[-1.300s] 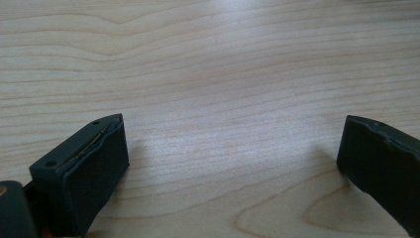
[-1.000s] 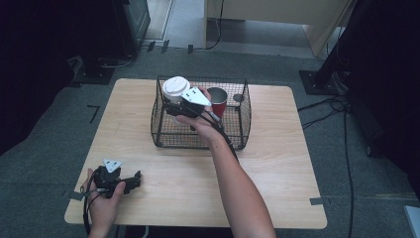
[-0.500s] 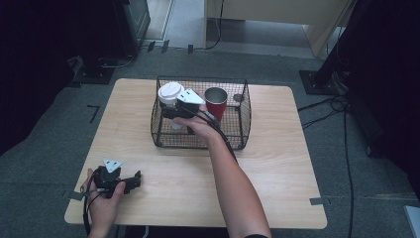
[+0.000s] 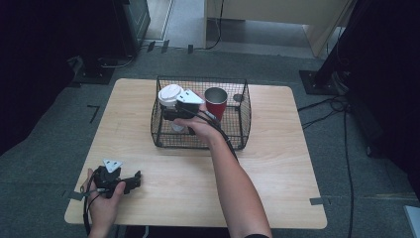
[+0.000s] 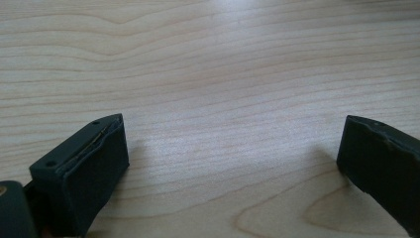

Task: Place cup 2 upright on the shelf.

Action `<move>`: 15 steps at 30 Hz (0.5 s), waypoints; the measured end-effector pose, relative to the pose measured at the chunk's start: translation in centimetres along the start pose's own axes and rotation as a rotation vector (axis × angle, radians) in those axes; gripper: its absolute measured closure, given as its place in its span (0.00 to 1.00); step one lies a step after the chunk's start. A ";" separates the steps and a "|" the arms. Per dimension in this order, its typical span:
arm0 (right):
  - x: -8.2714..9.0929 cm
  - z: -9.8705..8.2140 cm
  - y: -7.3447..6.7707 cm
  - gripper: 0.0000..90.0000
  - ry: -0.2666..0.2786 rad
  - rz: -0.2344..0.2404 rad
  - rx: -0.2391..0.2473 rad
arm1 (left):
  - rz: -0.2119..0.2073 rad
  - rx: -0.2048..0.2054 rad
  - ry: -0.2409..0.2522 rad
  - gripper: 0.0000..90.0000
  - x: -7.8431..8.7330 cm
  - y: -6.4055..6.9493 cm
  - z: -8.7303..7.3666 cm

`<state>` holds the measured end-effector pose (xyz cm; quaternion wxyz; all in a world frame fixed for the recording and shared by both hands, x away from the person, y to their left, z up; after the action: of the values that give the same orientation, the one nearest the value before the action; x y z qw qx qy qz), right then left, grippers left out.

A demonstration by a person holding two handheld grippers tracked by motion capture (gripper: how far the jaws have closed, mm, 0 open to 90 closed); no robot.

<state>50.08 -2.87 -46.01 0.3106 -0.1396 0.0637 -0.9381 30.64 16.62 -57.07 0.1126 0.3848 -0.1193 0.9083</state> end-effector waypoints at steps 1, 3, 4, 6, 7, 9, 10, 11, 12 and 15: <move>0.1 0.0 0.0 0.17 -0.003 0.000 0.002 | 0.000 0.002 0.001 0.00 0.0 0.0 0.0; 0.2 0.0 0.0 0.15 -0.002 -0.004 0.020 | 0.000 0.002 0.001 0.00 0.0 0.0 0.0; 0.3 0.0 0.0 0.12 -0.002 -0.005 0.022 | 0.001 0.002 0.002 0.00 0.0 0.0 0.0; 0.4 0.1 0.0 0.10 0.004 -0.004 0.035 | 0.001 0.003 0.002 0.00 0.0 0.0 0.0; 0.4 0.1 0.0 0.10 0.000 -0.002 0.042 | 0.001 0.003 0.002 0.00 0.0 0.0 0.0; 0.5 0.0 -0.1 0.08 -0.007 0.002 0.057 | 0.000 0.003 0.001 0.00 0.0 0.0 0.0; 0.6 -0.1 -0.1 0.07 -0.011 0.001 0.066 | 0.000 0.002 0.001 0.00 0.0 0.0 0.0; 0.6 -0.1 -0.1 0.07 -0.013 0.003 0.073 | 0.000 0.002 0.001 0.00 0.0 0.0 0.0; 0.7 -0.1 -0.1 0.06 -0.014 0.004 0.076 | 0.000 0.001 -0.001 0.00 0.0 0.0 0.0; 0.9 0.1 -0.2 0.04 -0.007 0.019 0.074 | 0.000 0.000 -0.001 0.00 0.0 0.0 0.0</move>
<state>49.32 -3.30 -45.65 0.3248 -0.1305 0.0290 -0.9363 30.63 16.61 -57.08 0.1126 0.3853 -0.1191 0.9081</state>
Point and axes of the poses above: each handheld gripper's, and its own axes: x roughly backward along the jaws, z roughly out of its top, y roughly to its right, the point moved 7 cm from there along -x, roughly forward along the jaws, and after that the axes turned 10 degrees about -x, right-handed, at the moved point
